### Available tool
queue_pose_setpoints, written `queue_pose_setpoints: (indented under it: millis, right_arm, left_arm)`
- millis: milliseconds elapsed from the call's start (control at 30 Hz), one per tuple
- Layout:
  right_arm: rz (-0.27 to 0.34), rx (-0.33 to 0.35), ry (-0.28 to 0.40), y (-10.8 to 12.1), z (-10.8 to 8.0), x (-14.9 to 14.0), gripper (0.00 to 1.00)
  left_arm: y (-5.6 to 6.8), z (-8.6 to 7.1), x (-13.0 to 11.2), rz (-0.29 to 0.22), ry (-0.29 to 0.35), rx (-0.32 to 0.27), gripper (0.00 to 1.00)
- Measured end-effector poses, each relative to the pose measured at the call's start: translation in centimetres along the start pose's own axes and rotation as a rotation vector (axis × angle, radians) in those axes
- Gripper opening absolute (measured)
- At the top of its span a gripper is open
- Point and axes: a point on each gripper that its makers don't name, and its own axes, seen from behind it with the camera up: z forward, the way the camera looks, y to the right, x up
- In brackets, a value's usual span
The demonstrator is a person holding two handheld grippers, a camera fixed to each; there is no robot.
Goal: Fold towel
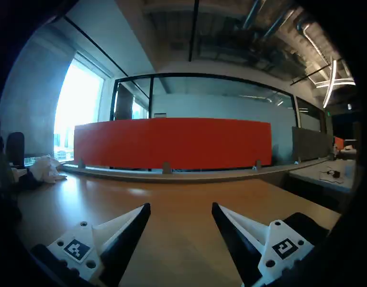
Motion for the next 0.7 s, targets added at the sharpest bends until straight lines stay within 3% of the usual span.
queue_pose_setpoints:
  millis: [700]
  right_arm:
    - [0.0,0.0,0.0,0.0,-0.04,0.01,0.99]
  left_arm:
    - [0.03,-0.06,0.03,-0.001,0.0,0.0,0.94]
